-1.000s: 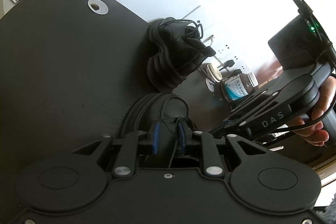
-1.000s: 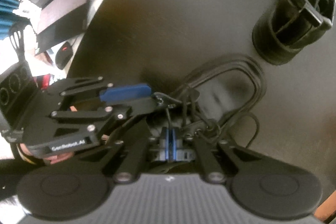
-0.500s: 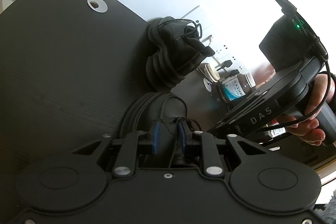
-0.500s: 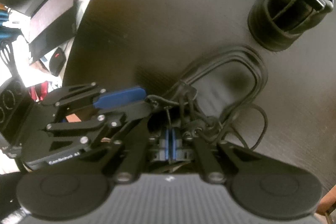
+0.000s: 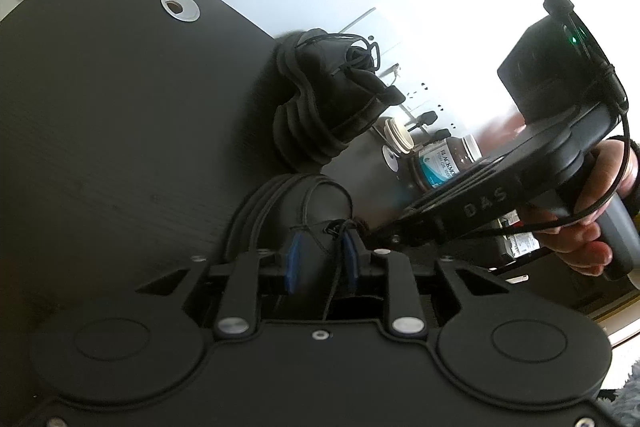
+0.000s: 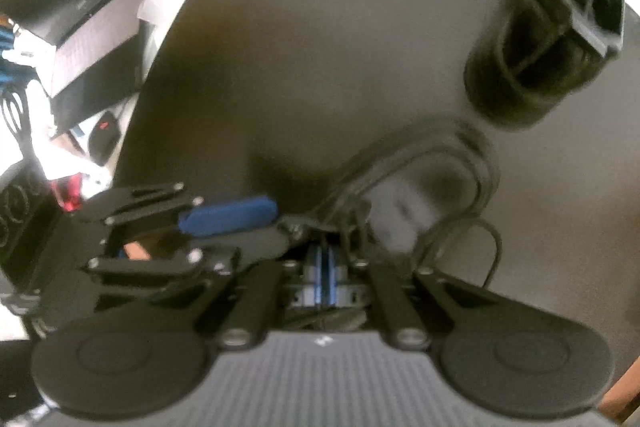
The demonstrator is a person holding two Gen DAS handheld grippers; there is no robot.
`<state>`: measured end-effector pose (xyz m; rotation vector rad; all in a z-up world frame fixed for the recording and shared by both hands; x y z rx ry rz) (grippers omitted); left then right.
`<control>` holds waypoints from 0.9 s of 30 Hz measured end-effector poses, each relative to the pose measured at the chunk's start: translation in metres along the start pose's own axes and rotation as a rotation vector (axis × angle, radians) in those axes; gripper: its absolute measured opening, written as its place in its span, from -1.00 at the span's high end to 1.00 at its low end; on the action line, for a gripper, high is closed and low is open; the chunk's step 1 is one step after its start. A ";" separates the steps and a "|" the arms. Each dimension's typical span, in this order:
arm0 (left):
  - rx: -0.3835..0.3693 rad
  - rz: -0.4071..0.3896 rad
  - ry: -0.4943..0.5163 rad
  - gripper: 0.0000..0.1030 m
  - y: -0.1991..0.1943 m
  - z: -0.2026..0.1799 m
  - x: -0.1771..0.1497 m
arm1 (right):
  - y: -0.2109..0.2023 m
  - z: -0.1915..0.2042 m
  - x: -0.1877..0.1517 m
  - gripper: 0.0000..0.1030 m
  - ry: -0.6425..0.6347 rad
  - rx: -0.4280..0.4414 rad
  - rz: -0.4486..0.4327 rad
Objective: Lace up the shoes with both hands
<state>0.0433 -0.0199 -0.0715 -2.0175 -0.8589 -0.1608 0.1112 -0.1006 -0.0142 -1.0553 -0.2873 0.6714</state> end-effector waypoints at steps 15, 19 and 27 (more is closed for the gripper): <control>-0.141 0.162 -0.259 0.57 0.029 0.020 0.005 | 0.004 0.016 -0.019 0.92 -0.229 -0.100 -0.153; -0.142 0.175 -0.277 0.65 0.036 0.018 0.006 | 0.003 0.018 -0.023 0.92 -0.245 -0.118 -0.177; -0.130 0.144 -0.237 0.94 0.033 0.008 0.012 | 0.002 0.023 -0.028 0.77 -0.263 -0.133 -0.219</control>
Point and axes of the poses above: each gripper's, at about its wrist camera, not at the fingertips, and y roughly the way its jaws point, z to its left, x to its top, the point moved 7 cm from there along y, roughly the way its jaws point, and after that the axes turned 14 degrees about x, right-handed, at the moved point
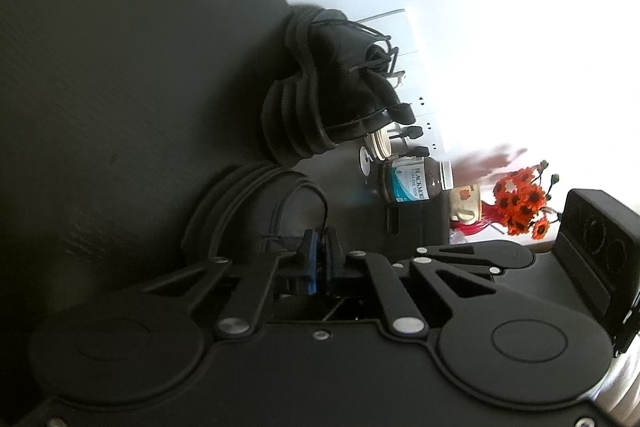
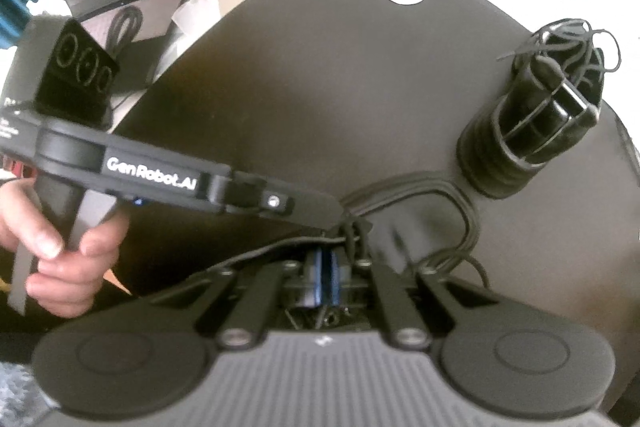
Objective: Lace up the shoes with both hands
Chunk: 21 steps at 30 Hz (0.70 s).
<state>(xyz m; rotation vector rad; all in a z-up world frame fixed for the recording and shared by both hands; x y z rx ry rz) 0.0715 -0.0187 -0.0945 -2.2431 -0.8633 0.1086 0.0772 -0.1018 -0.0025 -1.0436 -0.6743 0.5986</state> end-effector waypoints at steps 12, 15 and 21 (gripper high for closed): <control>-0.004 -0.132 -0.004 0.96 -0.046 -0.002 0.028 | -0.033 0.006 0.018 0.35 -0.056 0.007 -0.141; -0.014 -0.166 0.012 0.96 -0.058 -0.008 0.030 | -0.018 0.014 0.024 0.39 -0.092 0.012 -0.133; -0.007 -0.212 0.015 0.95 -0.074 0.000 0.025 | -0.022 0.005 0.032 0.92 -0.002 0.050 -0.202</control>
Point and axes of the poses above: each gripper's, at about its wrist camera, not at the fingertips, and y roughly the way its jaws point, z to its left, x to its top, the point moved 7 cm from there along y, roughly the way its jaws point, and after that the axes turned 14 degrees about x, right-handed, at the moved point
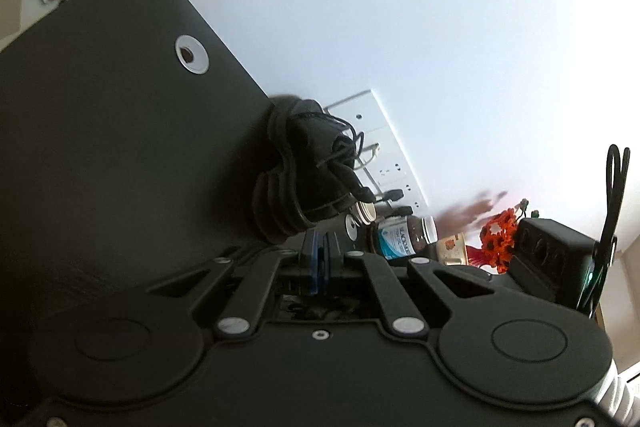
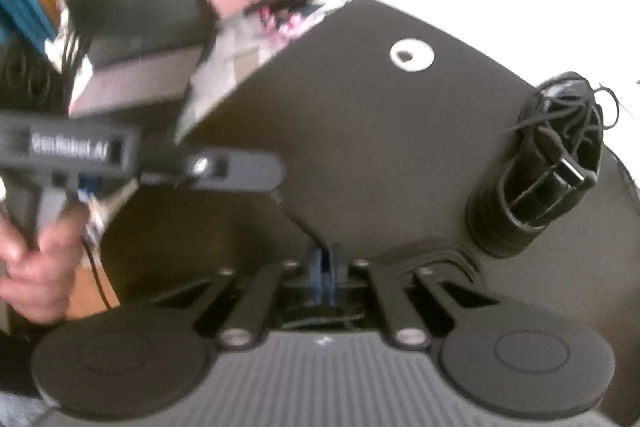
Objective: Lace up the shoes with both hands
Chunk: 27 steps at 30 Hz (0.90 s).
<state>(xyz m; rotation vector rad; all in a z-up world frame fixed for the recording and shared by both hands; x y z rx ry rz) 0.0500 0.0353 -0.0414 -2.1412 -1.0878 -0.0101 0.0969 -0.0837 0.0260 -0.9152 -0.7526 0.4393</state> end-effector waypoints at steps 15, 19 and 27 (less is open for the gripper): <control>0.072 -0.005 0.389 0.38 0.013 -0.053 -0.026 | -0.063 0.015 0.013 0.92 0.138 0.174 -0.349; 0.078 0.011 0.446 0.39 0.023 -0.066 -0.031 | -0.068 0.024 0.005 0.92 0.124 0.205 -0.372; 0.144 -0.003 0.485 0.94 0.022 -0.065 -0.029 | -0.095 0.003 -0.040 0.64 0.249 0.247 -0.540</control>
Point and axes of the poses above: each gripper's, at about its wrist camera, not at the fingertips, and y roughly the way its jaws point, z to its left, x to its top, the point moved 7 cm from there along y, roughly the way its jaws point, and after that the axes turned 14 degrees about x, right-handed, at the moved point
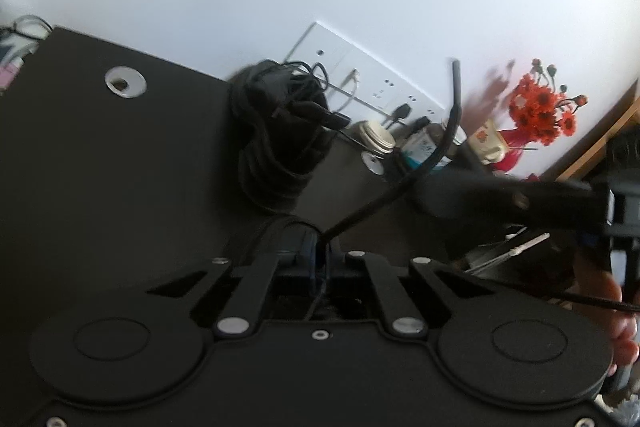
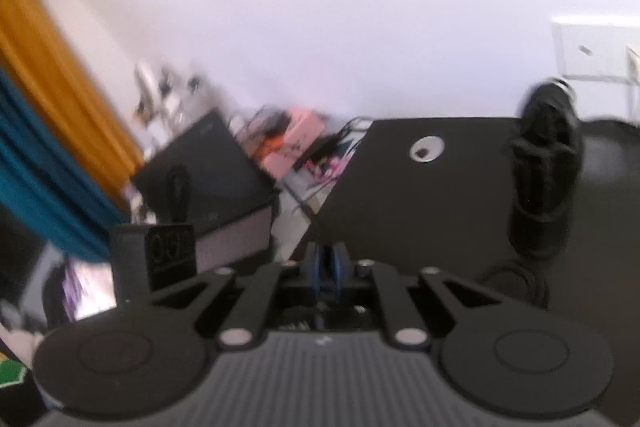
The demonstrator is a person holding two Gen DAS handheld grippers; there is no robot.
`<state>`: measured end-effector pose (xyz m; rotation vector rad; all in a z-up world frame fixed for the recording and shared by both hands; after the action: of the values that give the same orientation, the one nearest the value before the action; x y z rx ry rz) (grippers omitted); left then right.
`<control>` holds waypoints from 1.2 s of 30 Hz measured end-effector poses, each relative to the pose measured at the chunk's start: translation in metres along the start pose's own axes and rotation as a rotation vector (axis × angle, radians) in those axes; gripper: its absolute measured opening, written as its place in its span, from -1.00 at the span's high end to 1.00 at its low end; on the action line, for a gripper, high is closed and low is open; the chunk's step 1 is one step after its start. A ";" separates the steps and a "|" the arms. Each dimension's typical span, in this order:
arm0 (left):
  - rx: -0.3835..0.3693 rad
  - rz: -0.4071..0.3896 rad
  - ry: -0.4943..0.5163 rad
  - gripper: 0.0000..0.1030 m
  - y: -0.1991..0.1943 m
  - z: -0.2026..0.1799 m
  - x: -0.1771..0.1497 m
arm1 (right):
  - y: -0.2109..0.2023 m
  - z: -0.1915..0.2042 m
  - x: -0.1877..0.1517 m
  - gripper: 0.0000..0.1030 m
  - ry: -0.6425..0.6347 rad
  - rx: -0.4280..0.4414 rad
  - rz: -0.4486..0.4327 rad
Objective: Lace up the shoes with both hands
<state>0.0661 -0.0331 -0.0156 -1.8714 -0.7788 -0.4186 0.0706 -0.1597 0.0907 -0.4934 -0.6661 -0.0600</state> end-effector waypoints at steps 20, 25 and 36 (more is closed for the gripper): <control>-0.047 -0.147 -0.081 0.94 -0.047 0.002 0.040 | -0.024 -0.102 -0.099 0.51 0.129 -0.282 -0.039; -0.055 -0.203 -0.128 0.94 -0.070 0.009 0.047 | -0.028 -0.111 -0.097 0.91 0.211 -0.260 -0.094; -0.002 -0.288 -0.238 0.94 -0.094 0.034 0.059 | -0.046 -0.110 -0.087 0.93 0.271 -0.297 -0.252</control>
<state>0.0432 0.0428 0.0699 -1.8364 -1.2161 -0.3788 0.0557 -0.2596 -0.0165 -0.6704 -0.4510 -0.4613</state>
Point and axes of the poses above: each gripper's, at about its wrist camera, not at the fingertips, and y roughly the way its jaws point, z to its left, x to its top, the point moved 7 cm from there along y, roughly the way its jaws point, and after that the axes turned 14 degrees about x, right-handed, at the moved point
